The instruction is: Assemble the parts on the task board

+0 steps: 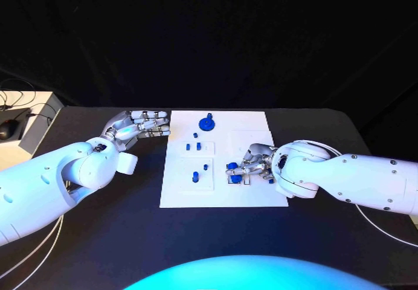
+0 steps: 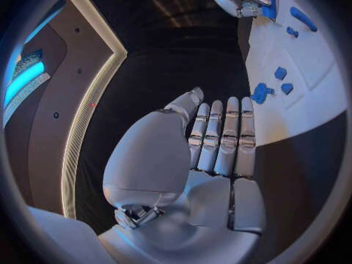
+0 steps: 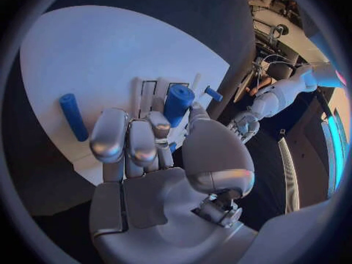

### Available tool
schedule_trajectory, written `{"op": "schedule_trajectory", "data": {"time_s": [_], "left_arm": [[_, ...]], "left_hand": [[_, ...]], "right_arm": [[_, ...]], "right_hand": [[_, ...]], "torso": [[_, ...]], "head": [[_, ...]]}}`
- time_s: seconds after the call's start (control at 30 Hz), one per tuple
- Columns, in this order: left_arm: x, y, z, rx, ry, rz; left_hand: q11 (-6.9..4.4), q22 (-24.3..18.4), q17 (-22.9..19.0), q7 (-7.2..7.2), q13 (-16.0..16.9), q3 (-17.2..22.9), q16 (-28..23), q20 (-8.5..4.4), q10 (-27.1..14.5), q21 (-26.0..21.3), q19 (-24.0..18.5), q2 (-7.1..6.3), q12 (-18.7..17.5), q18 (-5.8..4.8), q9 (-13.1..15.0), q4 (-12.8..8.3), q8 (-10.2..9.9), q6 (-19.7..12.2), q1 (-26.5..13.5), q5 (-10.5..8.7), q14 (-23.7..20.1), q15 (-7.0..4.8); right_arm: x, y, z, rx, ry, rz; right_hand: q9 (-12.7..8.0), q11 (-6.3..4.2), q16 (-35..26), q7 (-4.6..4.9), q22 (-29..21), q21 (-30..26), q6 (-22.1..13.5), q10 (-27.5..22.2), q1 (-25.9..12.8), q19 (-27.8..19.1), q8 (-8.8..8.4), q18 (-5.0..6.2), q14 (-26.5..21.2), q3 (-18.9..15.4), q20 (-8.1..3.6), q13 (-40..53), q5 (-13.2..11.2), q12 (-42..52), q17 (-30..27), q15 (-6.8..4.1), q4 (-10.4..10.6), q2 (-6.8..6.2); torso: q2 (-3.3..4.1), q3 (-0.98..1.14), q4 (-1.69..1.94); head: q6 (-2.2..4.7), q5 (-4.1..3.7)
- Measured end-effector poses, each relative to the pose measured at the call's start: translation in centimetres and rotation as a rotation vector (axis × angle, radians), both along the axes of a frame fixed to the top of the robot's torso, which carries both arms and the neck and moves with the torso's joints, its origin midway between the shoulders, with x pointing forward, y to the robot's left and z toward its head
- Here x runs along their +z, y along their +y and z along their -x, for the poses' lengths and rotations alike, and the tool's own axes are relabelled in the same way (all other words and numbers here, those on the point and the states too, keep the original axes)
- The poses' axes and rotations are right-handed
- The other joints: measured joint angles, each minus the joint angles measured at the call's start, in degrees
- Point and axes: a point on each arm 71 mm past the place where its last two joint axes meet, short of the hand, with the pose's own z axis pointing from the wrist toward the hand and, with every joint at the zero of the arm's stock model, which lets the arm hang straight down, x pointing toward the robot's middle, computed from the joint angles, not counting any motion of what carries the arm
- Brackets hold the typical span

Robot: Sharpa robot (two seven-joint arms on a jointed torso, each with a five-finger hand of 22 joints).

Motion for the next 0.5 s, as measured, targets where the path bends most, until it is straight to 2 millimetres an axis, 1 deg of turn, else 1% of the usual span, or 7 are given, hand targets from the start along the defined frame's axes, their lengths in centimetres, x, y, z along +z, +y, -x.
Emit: {"op": "schedule_trajectory", "data": {"time_s": [0.07, 0.1, 0.17, 0.23, 0.3, 0.47, 0.5], "left_arm": [[0.00, 0.01, 0.00, 0.000, 0.000, 0.000], [0.00, 0.02, 0.00, 0.000, 0.000, 0.000], [0.00, 0.03, 0.00, 0.000, 0.000, 0.000], [0.00, 0.04, 0.01, 0.001, 0.000, -0.001], [0.00, 0.05, 0.01, 0.001, 0.001, -0.001], [0.00, 0.05, 0.01, 0.001, 0.001, -0.001], [0.00, 0.05, 0.01, 0.001, 0.001, -0.001]], "left_hand": [[0.00, 0.0, 0.0, 0.00, 0.0, 0.0, 0.0, 0.00, 0.0, 0.0, 0.0, 0.00, 0.0, 0.00, 0.0, 0.0, 0.0, 0.0, 0.0, 0.00, 0.0, 0.00], [0.00, 0.0, 0.0, 0.00, 0.0, 0.0, 0.0, 0.00, 0.0, 0.0, 0.0, 0.00, 0.0, 0.00, 0.0, 0.0, 0.0, 0.0, 0.0, 0.00, 0.0, 0.00], [0.00, 0.0, 0.0, 0.00, 0.0, 0.0, 0.0, 0.00, 0.0, 0.0, 0.0, 0.00, 0.0, 0.00, 0.0, 0.0, 0.0, 0.0, 0.0, 0.00, 0.0, 0.00], [0.00, 0.0, 0.0, 0.00, 0.0, 0.0, 0.0, 0.00, 0.0, 0.0, 0.0, 0.00, 0.0, 0.00, 0.0, 0.0, 0.0, 0.0, 0.0, 0.00, 0.0, 0.00], [0.00, 0.0, 0.0, 0.00, 0.0, 0.0, 0.0, 0.00, 0.0, 0.0, 0.0, 0.00, 0.0, 0.00, 0.0, 0.0, 0.0, 0.0, 0.0, 0.00, 0.0, 0.00], [0.00, 0.0, 0.0, 0.00, 0.0, -0.2, 0.0, 0.00, 0.0, 0.0, 0.0, 0.00, 0.0, 0.00, 0.0, 0.2, 0.0, 0.0, 0.0, 0.00, 0.0, 0.00], [0.00, 0.0, 0.0, 0.00, 0.0, -0.2, 0.0, 0.00, 0.0, 0.0, 0.0, 0.00, 0.0, 0.00, 0.0, 0.2, 0.0, 0.0, 0.0, 0.00, 0.0, 0.00]], "right_arm": [[0.00, 0.02, -0.01, 0.001, -0.001, 0.001], [0.00, 0.03, -0.01, 0.002, -0.002, 0.002], [0.00, 0.03, -0.01, 0.002, -0.002, 0.002], [0.01, 0.04, 0.00, 0.003, -0.003, 0.003], [0.01, 0.04, 0.00, 0.003, -0.003, 0.003], [0.01, 0.04, 0.08, -0.001, -0.007, -0.001], [0.03, 0.03, 0.11, -0.003, -0.008, -0.002]], "right_hand": [[0.0, 0.00, -0.2, 0.00, 0.0, 0.0, 0.0, 0.0, 0.1, 0.0, 0.00, 0.00, 0.0, 0.9, 0.00, 0.0, -0.4, 0.0, 0.0, 0.00, 1.0, -0.87], [0.0, 0.00, -0.2, 0.00, 0.0, 0.0, 0.0, 0.0, 0.0, 0.0, 0.00, 0.00, 0.0, 1.3, 0.00, 0.0, -0.4, 0.0, 0.0, 0.00, 1.6, -1.63], [0.0, 0.00, -0.2, 0.00, 0.0, 0.0, 0.0, 0.0, 0.0, 0.0, 0.01, 0.00, 0.0, 1.6, 0.00, 0.0, -0.6, 0.0, 0.0, 0.00, 2.1, -1.72], [-0.2, 0.00, -0.2, 0.20, 0.0, 0.0, 0.2, 0.0, 0.0, 0.0, 0.01, 0.00, 0.0, 1.7, 0.00, 0.0, -0.9, 0.0, 0.1, 0.00, 2.8, -2.38], [-0.2, 0.00, -0.2, 0.20, 0.0, 0.0, 0.2, 0.0, -0.2, 0.0, 0.01, 0.00, 0.0, 2.0, 0.00, -0.1, -1.4, 0.0, 0.2, 0.00, 3.0, -2.58], [-0.3, 0.00, -0.2, 0.20, 0.0, 0.0, 0.2, 0.0, -1.9, 0.0, 0.00, 0.00, 0.0, 2.5, 0.00, -0.2, -3.8, 0.0, 0.2, 0.00, 3.6, -4.24], [-0.3, 0.00, -0.2, 0.20, 0.0, 0.0, 0.2, 0.0, -2.2, 0.0, 0.00, 0.00, 0.0, 2.5, 0.00, -0.2, -4.2, 0.0, 0.2, 0.00, 3.6, -4.25]], "torso": [[0.00, 0.00, 0.00], [0.00, -0.01, 0.00], [0.00, 0.00, 0.00], [0.00, 0.00, 0.00], [0.01, 0.00, 0.00], [0.00, 0.01, 0.00], [0.00, 0.02, 0.00]], "head": [[-0.07, 0.00], [-0.09, 0.00], [-0.13, 0.03], [-0.14, 0.05], [-0.15, 0.07], [-0.15, 0.03], [-0.15, 0.01]]}}
